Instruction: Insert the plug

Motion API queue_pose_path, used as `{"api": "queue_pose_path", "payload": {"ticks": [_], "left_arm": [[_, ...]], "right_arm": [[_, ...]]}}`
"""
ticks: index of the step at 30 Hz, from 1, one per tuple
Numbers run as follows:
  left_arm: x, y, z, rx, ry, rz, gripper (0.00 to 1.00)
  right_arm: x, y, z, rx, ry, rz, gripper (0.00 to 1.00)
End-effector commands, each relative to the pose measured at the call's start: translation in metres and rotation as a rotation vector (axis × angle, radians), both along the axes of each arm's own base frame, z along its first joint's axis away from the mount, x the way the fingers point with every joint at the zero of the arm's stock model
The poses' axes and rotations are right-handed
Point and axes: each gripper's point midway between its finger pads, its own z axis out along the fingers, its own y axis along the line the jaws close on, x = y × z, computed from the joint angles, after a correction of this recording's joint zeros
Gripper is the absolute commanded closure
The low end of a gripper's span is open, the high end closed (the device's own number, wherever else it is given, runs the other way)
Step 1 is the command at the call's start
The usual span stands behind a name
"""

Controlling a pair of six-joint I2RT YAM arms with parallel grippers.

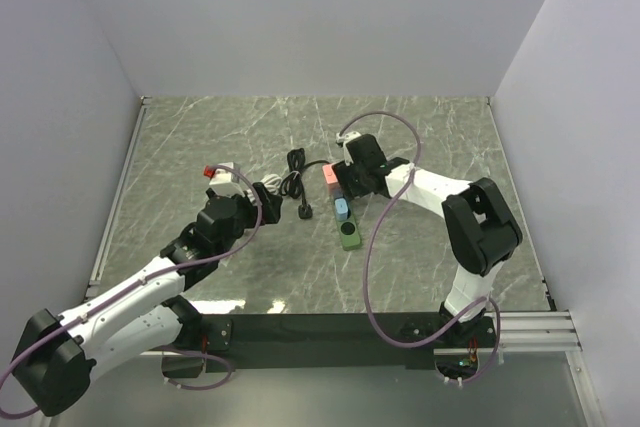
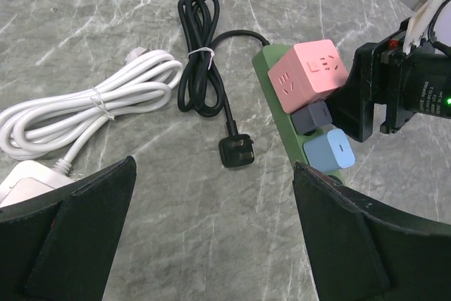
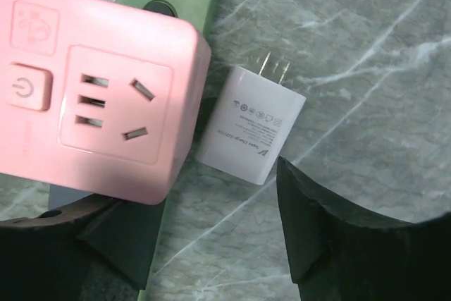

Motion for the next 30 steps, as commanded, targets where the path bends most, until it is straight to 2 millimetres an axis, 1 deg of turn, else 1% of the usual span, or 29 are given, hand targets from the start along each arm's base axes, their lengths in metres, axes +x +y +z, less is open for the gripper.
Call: {"api": "queue_pose_path", "payload": {"ticks": [1, 2, 4, 6, 9, 13, 15, 16, 17, 18, 19, 20, 22, 26, 30], "left_arm": [[0.005, 0.004, 0.021, -0.013, -0.055, 0.023, 0.01], [0.005, 0.004, 0.021, -0.016, -0.055, 0.022, 0.01], [0.004, 0.004, 0.021, -0.017, -0.055, 0.019, 0.01], [0.004, 0.004, 0.021, -0.018, -0.054, 0.019, 0.01], [0.004, 0.004, 0.022, -0.022, -0.059, 0.019, 0.01], [0.003, 0.003, 0.023, -0.025, -0.061, 0.015, 0.01], [0.002, 0.004, 0.022, -0.026, -0.060, 0.015, 0.00], [0.002, 0.005, 0.024, -0.030, -0.065, 0.018, 0.01], [0.001, 0.006, 0.023, -0.030, -0.064, 0.020, 0.01], [0.001, 0.006, 0.023, -0.032, -0.066, 0.021, 0.01], [0.001, 0.006, 0.024, -0.034, -0.070, 0.021, 0.01], [0.001, 0.006, 0.023, -0.033, -0.067, 0.019, 0.01], [0.001, 0.005, 0.023, -0.032, -0.064, 0.015, 0.00], [0.001, 0.004, 0.022, -0.031, -0.060, 0.013, 0.01], [0.000, 0.006, 0.025, -0.036, -0.068, 0.017, 0.01]], "right_arm": [[0.015, 0.024, 0.021, 0.061, -0.053, -0.042, 0.30], [0.014, 0.025, 0.015, 0.050, -0.036, -0.045, 0.29], [0.018, 0.027, 0.015, 0.039, -0.044, -0.068, 0.29], [0.020, 0.019, 0.011, 0.011, -0.043, -0.128, 0.29], [0.020, 0.013, 0.009, 0.010, -0.037, -0.174, 0.26], [0.019, 0.001, 0.000, 0.010, -0.019, -0.238, 0.26], [0.021, -0.007, 0.003, 0.025, -0.033, -0.265, 0.26], [0.015, -0.012, -0.003, 0.023, -0.023, -0.268, 0.26], [0.013, -0.012, 0.005, 0.050, -0.037, -0.267, 0.26], [0.015, -0.013, 0.008, 0.070, -0.052, -0.273, 0.26], [0.008, -0.015, 0.003, 0.070, -0.044, -0.268, 0.26], [0.008, -0.013, 0.009, 0.099, -0.059, -0.264, 0.26], [0.005, -0.015, 0.008, 0.108, -0.062, -0.269, 0.26], [0.012, -0.012, 0.005, 0.116, -0.058, -0.286, 0.26], [0.020, -0.008, 0.008, 0.142, -0.073, -0.312, 0.26]]}}
